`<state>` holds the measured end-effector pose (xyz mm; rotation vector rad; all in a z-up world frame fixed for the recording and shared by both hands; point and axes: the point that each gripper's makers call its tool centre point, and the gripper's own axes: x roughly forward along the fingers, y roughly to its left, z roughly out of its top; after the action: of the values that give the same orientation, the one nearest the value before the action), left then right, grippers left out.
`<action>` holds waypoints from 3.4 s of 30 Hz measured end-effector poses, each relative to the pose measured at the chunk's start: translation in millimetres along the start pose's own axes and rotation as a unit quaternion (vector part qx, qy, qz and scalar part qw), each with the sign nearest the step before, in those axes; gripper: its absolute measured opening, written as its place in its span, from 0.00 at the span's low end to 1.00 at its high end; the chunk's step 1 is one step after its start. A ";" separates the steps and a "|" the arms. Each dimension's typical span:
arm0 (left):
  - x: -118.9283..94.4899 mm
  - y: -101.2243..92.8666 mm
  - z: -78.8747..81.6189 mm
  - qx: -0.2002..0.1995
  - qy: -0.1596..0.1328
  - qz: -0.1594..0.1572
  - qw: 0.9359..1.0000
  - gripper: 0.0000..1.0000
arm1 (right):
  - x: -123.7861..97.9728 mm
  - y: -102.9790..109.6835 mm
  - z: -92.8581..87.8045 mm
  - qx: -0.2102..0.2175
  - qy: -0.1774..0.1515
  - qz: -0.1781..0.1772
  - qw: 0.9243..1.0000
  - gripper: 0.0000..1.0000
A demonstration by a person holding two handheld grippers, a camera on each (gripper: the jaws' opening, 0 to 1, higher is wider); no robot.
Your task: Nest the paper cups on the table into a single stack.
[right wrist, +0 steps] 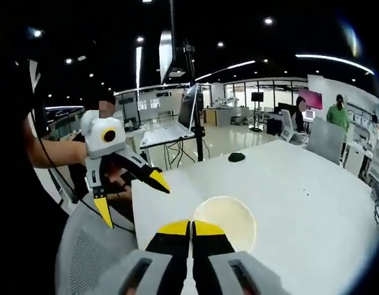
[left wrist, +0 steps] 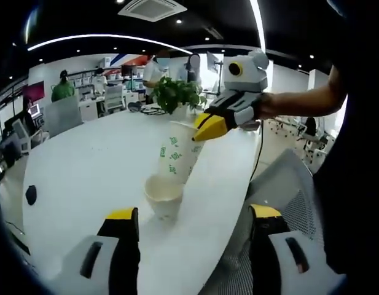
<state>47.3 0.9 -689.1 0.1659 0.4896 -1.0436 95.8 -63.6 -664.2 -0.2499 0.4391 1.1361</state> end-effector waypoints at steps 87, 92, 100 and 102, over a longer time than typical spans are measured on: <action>25.7 21.1 -34.6 0.004 0.029 0.051 0.998 0.70 | 51.4 -2.8 -42.1 -0.043 0.080 -0.009 0.996 0.43; 45.5 30.2 -34.3 0.010 0.028 0.053 0.998 0.69 | 51.0 -13.3 -50.2 -0.025 0.070 -0.042 0.996 0.56; 78.6 41.2 -55.9 0.019 0.063 0.042 0.997 0.68 | 58.9 -18.1 -71.0 0.002 0.080 -0.061 0.995 0.57; 84.6 44.3 -58.7 0.022 0.069 0.040 0.997 0.68 | 60.0 -18.8 -71.9 0.006 0.080 -0.063 0.995 0.56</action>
<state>101.7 -22.4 -784.3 0.2968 0.5812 -0.9688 118.9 -51.7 -756.2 -0.3560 0.5635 0.9930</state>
